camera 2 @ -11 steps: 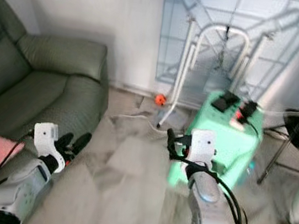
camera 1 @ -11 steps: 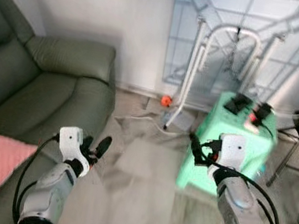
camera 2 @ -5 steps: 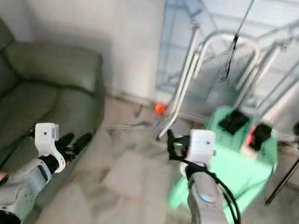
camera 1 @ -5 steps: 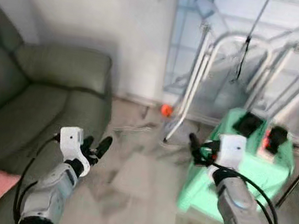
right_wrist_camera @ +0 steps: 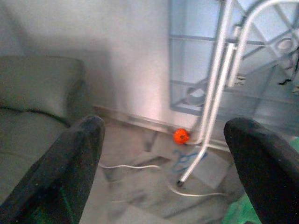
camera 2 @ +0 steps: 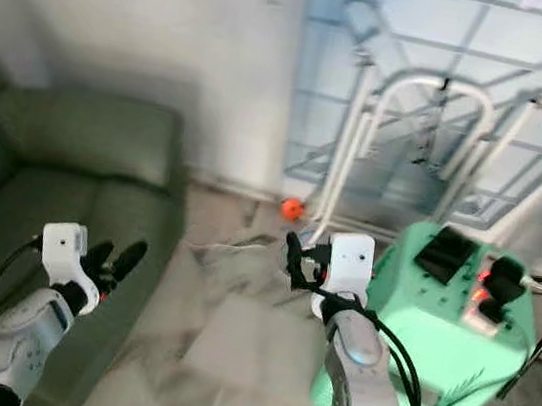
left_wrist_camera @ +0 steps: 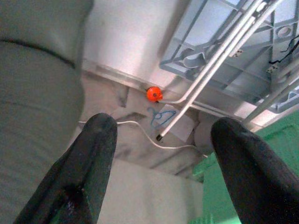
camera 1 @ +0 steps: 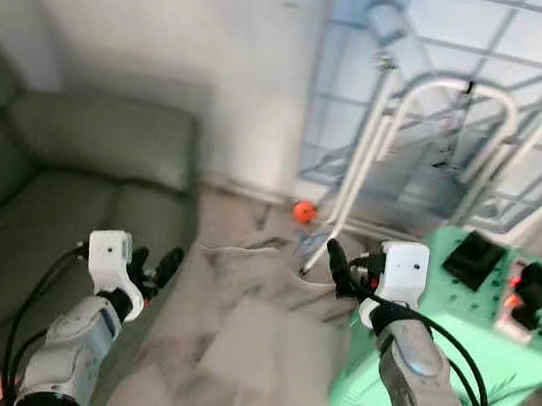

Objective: Move the pillow to the sofa

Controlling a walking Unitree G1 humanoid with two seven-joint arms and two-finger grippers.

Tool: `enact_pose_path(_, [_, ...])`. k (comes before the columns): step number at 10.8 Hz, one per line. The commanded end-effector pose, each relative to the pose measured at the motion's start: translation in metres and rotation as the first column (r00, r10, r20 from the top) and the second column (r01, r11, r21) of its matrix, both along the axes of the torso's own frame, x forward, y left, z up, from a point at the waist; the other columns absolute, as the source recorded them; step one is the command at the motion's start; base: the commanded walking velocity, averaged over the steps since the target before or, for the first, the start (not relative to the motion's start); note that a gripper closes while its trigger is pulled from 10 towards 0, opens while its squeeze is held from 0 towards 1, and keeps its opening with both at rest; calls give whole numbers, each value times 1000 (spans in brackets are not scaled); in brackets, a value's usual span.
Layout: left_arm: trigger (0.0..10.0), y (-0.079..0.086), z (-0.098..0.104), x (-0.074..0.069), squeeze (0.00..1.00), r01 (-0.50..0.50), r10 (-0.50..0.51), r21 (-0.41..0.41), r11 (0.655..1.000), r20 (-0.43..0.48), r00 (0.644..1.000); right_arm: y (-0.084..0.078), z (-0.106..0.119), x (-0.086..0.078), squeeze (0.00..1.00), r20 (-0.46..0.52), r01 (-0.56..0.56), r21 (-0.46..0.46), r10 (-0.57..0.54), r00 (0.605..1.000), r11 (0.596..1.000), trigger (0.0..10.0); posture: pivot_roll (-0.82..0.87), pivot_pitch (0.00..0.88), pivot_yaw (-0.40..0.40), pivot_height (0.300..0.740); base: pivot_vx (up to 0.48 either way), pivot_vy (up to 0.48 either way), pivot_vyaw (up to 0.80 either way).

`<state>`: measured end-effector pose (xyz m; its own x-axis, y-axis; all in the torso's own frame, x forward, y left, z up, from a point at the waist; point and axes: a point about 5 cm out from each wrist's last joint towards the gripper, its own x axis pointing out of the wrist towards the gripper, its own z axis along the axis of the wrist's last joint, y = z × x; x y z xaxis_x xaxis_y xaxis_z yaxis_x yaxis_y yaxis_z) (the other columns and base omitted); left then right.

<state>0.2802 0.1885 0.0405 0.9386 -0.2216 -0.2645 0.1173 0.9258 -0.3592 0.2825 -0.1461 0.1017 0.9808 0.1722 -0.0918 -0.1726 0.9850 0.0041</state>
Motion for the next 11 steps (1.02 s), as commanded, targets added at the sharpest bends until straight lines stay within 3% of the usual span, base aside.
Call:
enact_pose_path(1, [10000,7,-2,-1,0,-8,8,22,1000,-8,1000,-4,-2,1,0,0,11,-4,-11,1000,1000,10000,-196,61,2,740,469,0,0])
enact_pose_path(3, [10000,17,-12,-5,0,-23,25,59,998,-35,999,-10,-21,1,0,-56,29,-25,-30,998,999,10000,-198,61,1,740,0,0,0])
enact_pose_path(5, [10000,41,-43,-24,0,-76,98,133,988,-166,981,-23,-60,-5,0,-181,64,-73,-76,981,995,10000,-199,55,1,740,0,0,0])
enact_pose_path(7, [10000,56,-67,-45,0,-110,167,204,973,-288,943,-37,-94,-12,0,-318,134,-92,-157,935,987,10000,-195,50,-5,740,0,0,0])
enact_pose_path(8, [10000,60,-77,-54,0,-115,191,229,966,-342,920,-42,-109,-17,0,-366,123,-154,-172,915,980,10000,-194,43,-9,740,0,0,0])
enact_pose_path(10, [10000,64,-99,-84,0,-60,196,287,956,-472,860,-51,-132,-33,0,-466,132,-192,-209,860,972,10000,-201,29,-12,740,0,0,0])
enact_pose_path(11, [10000,67,-111,-106,0,-11,197,325,946,-544,816,-58,-145,-47,0,-518,112,-245,-228,825,963,10000,-209,26,-9,740,0,0,0])
